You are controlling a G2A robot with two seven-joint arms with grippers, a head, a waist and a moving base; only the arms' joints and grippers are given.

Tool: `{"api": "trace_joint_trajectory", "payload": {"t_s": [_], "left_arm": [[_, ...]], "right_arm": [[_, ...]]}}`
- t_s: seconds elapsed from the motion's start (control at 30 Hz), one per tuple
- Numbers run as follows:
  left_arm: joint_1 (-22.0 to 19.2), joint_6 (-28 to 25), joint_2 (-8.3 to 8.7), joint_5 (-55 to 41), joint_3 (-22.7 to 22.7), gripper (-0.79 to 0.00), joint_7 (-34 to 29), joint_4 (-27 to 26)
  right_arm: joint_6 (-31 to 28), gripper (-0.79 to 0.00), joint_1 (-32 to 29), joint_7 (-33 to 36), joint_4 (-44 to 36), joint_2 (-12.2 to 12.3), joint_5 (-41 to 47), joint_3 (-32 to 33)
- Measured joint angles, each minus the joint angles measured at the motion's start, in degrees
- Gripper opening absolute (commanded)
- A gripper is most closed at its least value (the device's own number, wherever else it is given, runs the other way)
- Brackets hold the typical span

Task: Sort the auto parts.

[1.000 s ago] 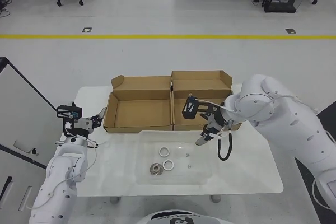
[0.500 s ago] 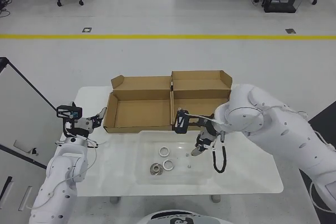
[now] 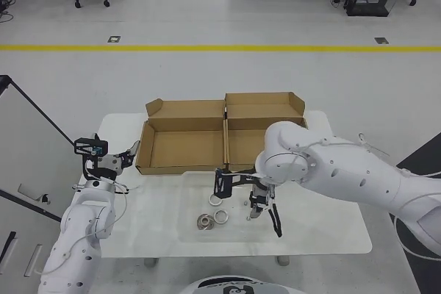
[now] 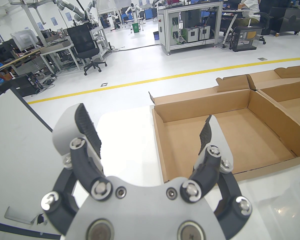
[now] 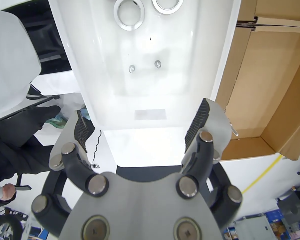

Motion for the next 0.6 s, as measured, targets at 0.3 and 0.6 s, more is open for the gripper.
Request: {"api": "trace_joint_trajectory", "payload": {"t_s": [0.3,0.6], "left_arm": [[0.0,0.0,0.0,0.0,0.0,0.0,0.0,0.0],[0.0,0.0,0.0,0.0,0.0,0.0,0.0,0.0]], "right_arm": [[-0.7,-0.08,-0.7,-1.4,3.3,-1.5,0.0,-2.6],[-0.2,-0.268,-3.4,-3.5,6.1,-2.4,-2.8,-3.2]]}}
